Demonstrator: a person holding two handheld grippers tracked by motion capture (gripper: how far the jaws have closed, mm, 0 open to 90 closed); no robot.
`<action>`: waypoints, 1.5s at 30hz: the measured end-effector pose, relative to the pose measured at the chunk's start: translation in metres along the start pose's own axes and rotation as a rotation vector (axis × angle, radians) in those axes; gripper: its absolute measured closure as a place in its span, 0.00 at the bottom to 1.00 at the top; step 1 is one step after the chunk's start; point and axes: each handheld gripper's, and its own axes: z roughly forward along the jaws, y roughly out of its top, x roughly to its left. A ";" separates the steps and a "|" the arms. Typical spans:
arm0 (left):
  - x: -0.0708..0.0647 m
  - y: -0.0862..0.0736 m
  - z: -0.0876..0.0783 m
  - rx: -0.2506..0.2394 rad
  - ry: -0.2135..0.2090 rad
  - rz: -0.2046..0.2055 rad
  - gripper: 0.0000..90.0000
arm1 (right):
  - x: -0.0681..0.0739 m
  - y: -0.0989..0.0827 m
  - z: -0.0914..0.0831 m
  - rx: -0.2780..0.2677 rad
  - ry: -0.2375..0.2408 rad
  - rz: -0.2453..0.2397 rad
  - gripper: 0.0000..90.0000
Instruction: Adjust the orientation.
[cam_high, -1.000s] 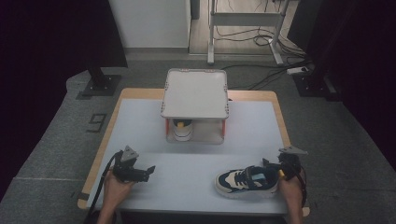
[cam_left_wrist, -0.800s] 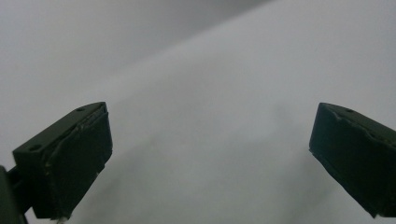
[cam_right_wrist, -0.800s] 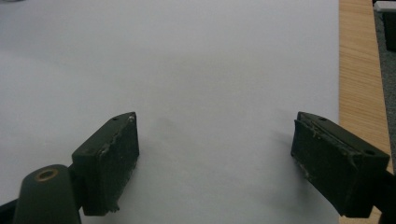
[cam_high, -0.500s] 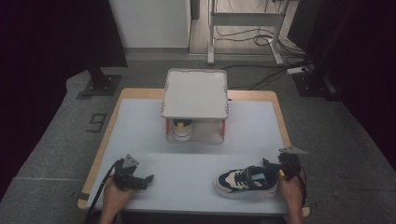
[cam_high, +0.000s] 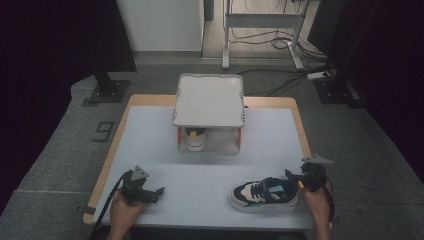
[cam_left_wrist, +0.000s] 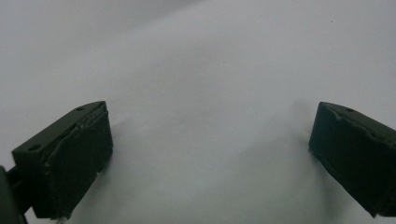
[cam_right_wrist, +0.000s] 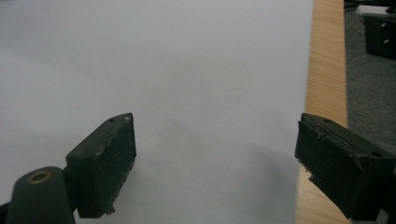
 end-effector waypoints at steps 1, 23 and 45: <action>0.000 0.000 0.000 0.000 0.000 0.000 0.00 | -0.004 0.001 -0.006 -0.009 0.008 0.008 0.13; 0.000 0.000 0.000 0.000 0.001 0.001 0.00 | 0.012 -0.040 -0.105 -0.043 0.201 -0.068 0.03; 0.000 0.000 0.000 -0.001 0.001 0.002 0.00 | 0.062 -0.038 -0.080 0.000 0.369 -0.254 0.04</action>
